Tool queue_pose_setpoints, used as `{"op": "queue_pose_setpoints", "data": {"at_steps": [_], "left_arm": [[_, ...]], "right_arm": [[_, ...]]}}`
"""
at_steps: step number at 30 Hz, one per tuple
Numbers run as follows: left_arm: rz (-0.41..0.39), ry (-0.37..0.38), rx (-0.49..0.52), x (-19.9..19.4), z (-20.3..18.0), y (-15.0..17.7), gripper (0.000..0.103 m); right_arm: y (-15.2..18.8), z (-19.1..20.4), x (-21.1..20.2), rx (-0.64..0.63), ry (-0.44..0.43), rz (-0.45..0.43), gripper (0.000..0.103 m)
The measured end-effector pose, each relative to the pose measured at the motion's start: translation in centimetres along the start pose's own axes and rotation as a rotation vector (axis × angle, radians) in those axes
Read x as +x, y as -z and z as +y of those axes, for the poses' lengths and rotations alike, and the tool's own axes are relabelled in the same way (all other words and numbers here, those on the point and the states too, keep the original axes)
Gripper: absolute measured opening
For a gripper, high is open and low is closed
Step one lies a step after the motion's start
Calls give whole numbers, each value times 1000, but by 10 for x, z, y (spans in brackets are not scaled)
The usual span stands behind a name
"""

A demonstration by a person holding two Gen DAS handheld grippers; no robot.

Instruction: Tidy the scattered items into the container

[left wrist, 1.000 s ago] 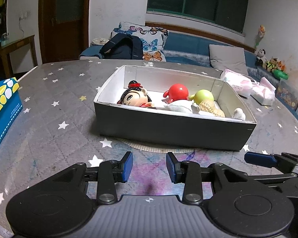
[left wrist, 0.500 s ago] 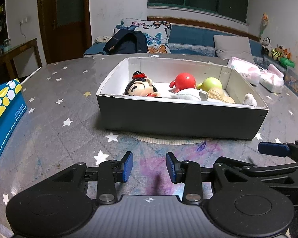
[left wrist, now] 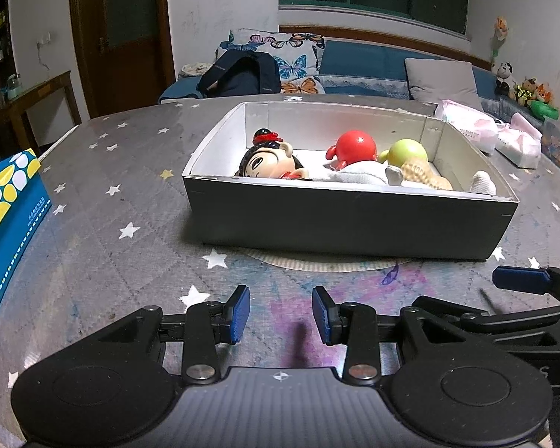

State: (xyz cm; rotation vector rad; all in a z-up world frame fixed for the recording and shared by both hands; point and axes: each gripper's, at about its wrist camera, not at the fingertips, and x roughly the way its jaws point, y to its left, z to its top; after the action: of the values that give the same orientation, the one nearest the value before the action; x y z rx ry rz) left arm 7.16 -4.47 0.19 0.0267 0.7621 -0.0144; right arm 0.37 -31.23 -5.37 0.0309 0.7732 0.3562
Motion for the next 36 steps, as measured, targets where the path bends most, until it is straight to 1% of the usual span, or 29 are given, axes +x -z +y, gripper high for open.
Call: {"op": "queue_pose_setpoints", "data": {"at_steps": [13,25,36], "left_arm": [[17,-9,-9,10,6,-6,39],[48,-12,-16,24,9,-11,39],[68,-51,-1,31,9,-19,39]], "right_arm": [[-7,-1,8,0,30,19,97],[-15,-1,17,4,88,42,97],[-20,0,26,-5,117,65,97]]}}
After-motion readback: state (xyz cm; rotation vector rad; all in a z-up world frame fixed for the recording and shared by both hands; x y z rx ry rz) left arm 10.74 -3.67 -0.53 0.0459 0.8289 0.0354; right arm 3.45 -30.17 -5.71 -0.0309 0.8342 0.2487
